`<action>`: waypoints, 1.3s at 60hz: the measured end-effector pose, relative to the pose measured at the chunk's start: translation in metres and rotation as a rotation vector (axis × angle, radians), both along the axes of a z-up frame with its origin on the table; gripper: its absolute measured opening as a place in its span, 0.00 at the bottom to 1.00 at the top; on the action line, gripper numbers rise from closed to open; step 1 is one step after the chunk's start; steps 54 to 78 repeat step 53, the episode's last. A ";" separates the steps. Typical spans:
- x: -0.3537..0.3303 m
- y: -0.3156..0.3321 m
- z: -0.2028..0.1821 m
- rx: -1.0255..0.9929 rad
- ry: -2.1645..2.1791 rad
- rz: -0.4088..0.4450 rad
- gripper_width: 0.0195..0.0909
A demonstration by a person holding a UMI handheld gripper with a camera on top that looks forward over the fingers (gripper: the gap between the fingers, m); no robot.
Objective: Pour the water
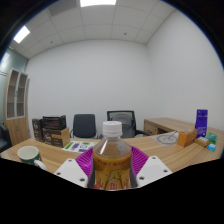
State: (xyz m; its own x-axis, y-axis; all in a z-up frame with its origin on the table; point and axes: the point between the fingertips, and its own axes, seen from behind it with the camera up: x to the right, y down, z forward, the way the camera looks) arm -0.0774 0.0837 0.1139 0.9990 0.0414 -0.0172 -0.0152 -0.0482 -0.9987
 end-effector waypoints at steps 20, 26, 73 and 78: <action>0.009 -0.043 0.009 -0.083 -0.008 -0.007 0.89; 0.006 -0.081 0.024 -0.075 0.000 0.004 0.89; -0.105 -0.314 0.018 -0.047 0.086 0.132 0.90; -0.105 -0.314 0.018 -0.047 0.086 0.132 0.90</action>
